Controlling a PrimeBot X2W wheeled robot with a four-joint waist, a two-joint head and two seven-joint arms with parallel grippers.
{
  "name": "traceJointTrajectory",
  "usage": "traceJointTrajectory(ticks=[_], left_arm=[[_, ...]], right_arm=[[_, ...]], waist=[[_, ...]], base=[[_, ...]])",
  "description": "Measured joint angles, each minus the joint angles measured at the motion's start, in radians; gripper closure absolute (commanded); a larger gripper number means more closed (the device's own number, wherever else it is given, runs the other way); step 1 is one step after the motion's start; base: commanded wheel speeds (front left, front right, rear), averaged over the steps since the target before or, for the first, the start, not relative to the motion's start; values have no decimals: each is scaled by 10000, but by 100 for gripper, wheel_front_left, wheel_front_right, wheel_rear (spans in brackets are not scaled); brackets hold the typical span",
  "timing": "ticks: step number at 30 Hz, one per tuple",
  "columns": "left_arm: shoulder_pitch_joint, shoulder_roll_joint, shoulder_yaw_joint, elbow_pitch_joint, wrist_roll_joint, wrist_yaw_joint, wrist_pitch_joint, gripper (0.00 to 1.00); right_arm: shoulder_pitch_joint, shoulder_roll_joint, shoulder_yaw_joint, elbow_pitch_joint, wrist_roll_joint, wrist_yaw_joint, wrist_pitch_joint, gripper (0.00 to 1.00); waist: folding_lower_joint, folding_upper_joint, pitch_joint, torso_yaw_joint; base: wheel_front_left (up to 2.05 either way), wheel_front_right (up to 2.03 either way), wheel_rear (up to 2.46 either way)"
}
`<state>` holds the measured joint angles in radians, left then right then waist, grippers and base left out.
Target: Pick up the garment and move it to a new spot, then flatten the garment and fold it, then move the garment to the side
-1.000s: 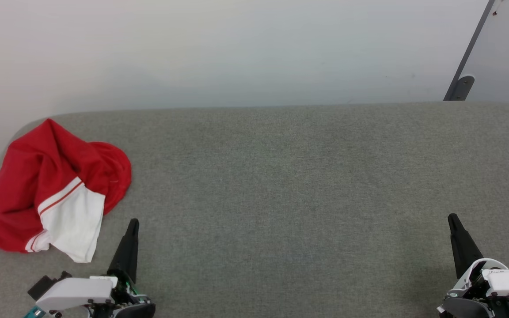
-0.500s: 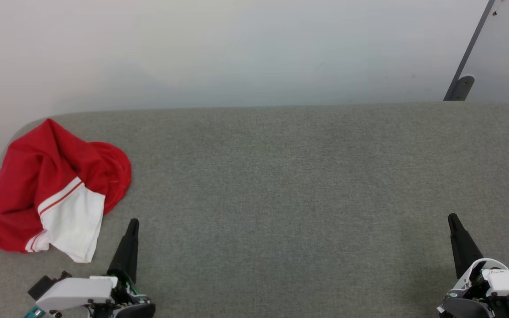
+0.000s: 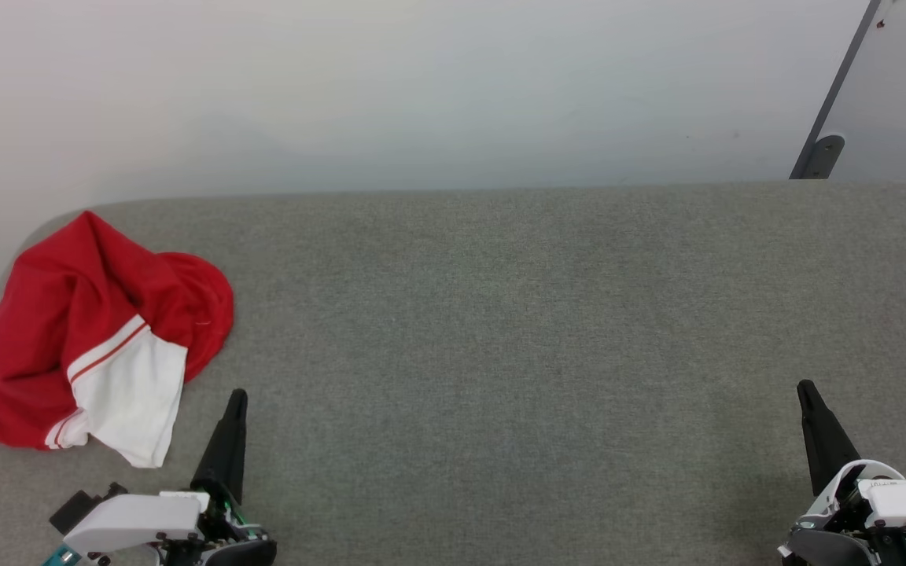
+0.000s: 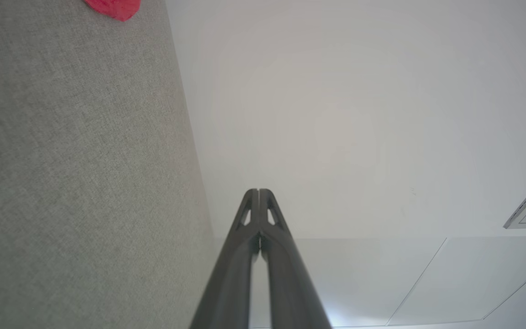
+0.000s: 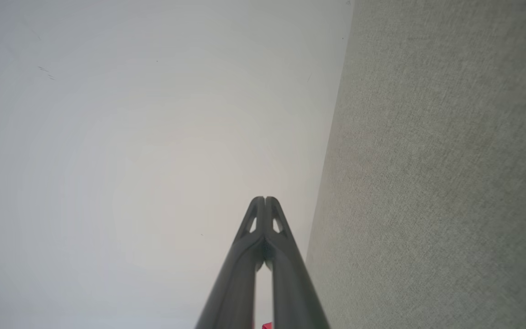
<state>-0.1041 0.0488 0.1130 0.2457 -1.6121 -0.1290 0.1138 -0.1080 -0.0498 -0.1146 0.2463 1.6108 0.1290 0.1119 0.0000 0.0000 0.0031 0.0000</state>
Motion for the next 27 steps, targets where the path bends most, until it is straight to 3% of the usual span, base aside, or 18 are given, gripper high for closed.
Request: traceJointTrajectory(ticks=[11, 12, 27], left_arm=[[0, 0, 0, 2, 0, -2, 0, 100], [40, -19, -6, 58, 0, 2, 0, 0], [249, 65, -79, 314, 523, 29, -460, 0]], right_arm=[[0, 0, 0, 0, 0, 0, 0, 100], [20, 12, -2, 75, -6, -6, -4, 0], [-63, -19, 322, 763, -159, -56, -408, 0]], waist=[[0, 0, 0, 0], [0, 0, 0, 0], [-1, 0, 2, 6]], base=[[0, 0, 0], [0, 0, 0], [0, 0, 0]])
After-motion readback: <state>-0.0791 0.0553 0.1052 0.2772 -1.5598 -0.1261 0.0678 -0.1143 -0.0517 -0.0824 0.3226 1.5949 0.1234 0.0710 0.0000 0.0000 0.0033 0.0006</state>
